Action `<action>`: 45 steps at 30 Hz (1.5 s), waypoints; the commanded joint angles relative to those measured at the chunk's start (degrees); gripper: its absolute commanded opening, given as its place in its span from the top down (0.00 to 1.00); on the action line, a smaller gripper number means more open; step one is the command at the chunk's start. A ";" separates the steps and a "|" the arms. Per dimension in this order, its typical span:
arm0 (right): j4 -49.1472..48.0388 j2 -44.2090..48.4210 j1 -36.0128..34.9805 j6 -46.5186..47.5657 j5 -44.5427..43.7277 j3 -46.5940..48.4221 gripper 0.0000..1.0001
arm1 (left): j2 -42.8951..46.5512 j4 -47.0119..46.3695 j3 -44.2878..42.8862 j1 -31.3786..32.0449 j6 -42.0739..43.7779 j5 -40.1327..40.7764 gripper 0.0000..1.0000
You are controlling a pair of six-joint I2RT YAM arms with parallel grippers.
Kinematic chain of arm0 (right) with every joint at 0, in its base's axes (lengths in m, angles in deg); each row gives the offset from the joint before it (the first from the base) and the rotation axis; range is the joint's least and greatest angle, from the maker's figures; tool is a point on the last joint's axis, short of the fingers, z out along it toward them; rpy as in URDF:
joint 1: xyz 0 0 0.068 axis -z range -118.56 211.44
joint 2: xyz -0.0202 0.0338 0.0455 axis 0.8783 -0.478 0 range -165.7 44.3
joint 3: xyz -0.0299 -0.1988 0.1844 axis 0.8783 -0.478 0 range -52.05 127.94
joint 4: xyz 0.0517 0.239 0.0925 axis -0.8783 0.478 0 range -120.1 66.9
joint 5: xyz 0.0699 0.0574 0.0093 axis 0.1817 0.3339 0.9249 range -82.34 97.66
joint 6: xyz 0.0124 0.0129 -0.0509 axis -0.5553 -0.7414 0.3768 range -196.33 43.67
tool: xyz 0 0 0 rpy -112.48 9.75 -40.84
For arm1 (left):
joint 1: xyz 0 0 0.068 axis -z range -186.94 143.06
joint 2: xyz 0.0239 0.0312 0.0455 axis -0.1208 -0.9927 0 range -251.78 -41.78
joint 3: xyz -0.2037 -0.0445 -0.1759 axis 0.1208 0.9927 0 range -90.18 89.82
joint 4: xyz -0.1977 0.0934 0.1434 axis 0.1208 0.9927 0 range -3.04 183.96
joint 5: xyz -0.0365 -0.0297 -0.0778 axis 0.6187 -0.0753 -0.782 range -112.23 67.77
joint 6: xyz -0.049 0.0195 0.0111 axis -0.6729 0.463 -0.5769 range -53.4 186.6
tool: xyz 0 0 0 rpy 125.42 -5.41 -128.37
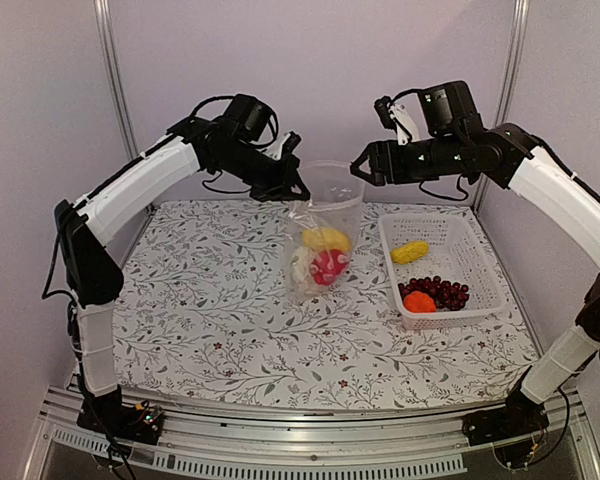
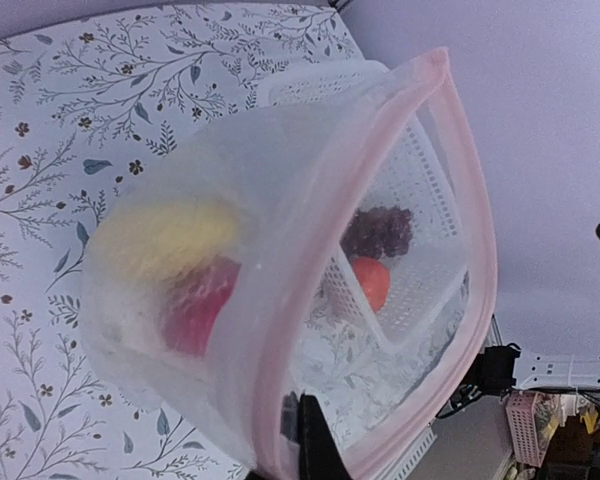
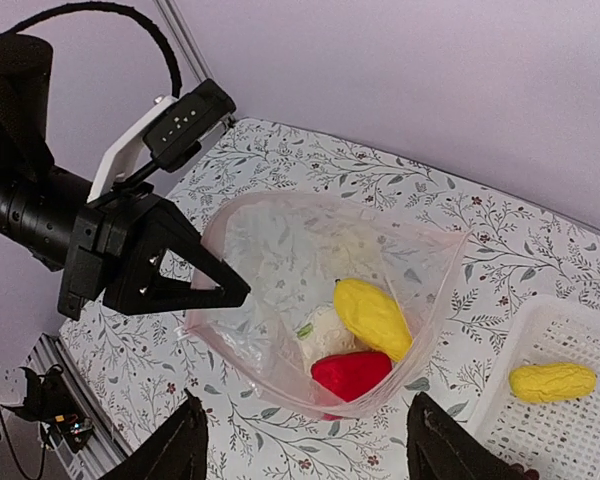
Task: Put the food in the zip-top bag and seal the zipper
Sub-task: Adjust the zipper food storage bag at the center of the board.
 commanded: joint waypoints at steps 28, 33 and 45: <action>9.34 -16.64 3.34 -13.24 11.24 10.99 0.92 | 0.86 21.08 -6.90 4.44 1.98 15.94 0.82; 9.22 -16.56 3.34 -14.39 12.48 12.23 0.98 | 2.22 23.77 -10.01 6.70 -0.35 21.68 0.85; 9.12 -16.24 3.34 -15.19 13.60 13.57 1.00 | 2.66 26.28 -10.75 7.51 -4.04 21.40 0.89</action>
